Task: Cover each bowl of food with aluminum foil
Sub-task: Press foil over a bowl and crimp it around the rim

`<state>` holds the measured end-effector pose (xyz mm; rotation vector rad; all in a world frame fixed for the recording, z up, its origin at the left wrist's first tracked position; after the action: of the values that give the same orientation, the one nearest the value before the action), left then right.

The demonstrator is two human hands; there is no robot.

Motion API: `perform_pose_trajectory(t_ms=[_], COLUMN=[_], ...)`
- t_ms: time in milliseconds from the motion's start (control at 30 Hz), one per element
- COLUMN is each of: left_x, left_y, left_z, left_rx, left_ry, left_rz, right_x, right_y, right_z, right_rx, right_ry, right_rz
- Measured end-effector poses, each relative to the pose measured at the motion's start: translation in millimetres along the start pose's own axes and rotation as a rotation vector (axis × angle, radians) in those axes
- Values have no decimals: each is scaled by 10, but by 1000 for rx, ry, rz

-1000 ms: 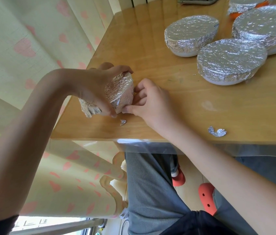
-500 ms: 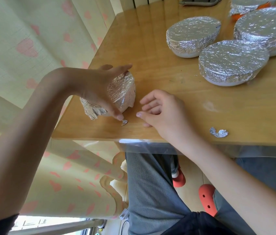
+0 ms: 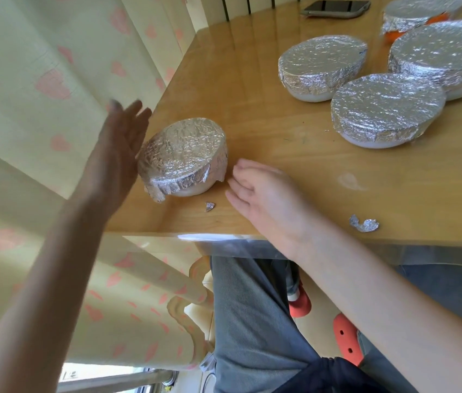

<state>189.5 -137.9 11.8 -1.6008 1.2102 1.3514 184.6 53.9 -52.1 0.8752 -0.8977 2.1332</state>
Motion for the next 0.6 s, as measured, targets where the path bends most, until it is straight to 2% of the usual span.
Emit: perform_pose_trajectory(t_ms=[67,200,300,400,500,533,600], left_x=[105,205,184,225,62,-1,-120], left_y=[-98,-165,-248,-309,-276,-204,-156], left_z=[59,118,257,194,18,1,62], left_rx=[-95,-190,-166,-190,-61,41,369], left_ry=[-189,-243,-292,-158,86,219,545], left_rz=[-58,-135,-60,23,122,157,166], right_x=[9,109,278,390,443,432,330], right_y=[19,80,246,380,303,188,-34], right_z=[97,193,123,28,-148,-168,-110], right_rx=[47,120,104,66,-175,-245,-262], right_ry=[50,1,-123,-219,-574,-682,-865], right_rz=[9,-13,-3,3,-288,-422,-608])
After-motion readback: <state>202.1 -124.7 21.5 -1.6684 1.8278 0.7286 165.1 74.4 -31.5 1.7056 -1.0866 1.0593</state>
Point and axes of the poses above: each hand's wrist, its own y-axis towards the middle knuckle, its own z-axis out of the palm, x = y × z, the point moved 6 cm from there along y, towards the middle knuckle, and after that the axes turned 4 degrees about -y, right-handed, at the moved point
